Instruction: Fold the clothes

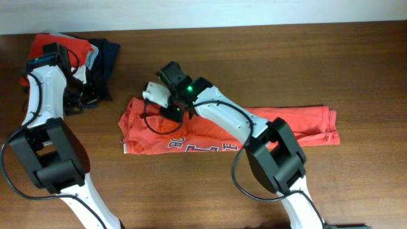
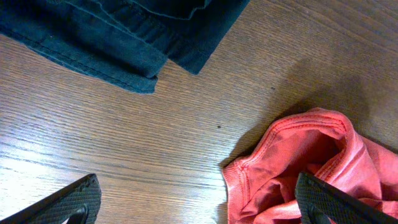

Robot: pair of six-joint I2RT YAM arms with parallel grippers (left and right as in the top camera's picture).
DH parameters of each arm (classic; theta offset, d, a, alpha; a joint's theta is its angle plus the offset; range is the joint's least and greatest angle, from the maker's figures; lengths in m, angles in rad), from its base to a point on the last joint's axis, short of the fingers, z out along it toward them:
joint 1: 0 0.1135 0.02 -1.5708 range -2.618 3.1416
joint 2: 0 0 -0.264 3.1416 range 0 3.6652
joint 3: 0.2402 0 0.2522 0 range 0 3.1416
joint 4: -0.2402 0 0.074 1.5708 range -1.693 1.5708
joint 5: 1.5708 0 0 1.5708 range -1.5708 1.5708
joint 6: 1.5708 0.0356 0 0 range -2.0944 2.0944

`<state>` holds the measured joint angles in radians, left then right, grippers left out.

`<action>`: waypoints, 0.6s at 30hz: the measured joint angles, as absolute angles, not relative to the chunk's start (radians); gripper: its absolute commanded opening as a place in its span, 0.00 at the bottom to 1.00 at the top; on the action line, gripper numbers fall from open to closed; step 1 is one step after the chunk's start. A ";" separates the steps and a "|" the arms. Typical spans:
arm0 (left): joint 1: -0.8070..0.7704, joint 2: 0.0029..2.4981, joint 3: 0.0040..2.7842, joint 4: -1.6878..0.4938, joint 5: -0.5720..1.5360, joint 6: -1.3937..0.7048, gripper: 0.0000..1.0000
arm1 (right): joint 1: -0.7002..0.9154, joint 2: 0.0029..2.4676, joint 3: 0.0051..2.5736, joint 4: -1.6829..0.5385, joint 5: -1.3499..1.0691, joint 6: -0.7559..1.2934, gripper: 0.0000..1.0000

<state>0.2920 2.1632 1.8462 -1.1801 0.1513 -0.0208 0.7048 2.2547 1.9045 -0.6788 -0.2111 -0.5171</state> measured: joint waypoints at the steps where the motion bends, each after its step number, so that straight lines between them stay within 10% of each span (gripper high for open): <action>1: 0.292 2.163 1.846 -1.180 0.151 -0.021 0.99 | 0.705 2.241 1.920 -0.678 -0.216 -0.514 0.40; 18: 0.292 2.163 1.846 -1.180 0.151 -0.020 0.99 | 0.811 2.219 1.994 -0.616 -0.271 -0.474 0.39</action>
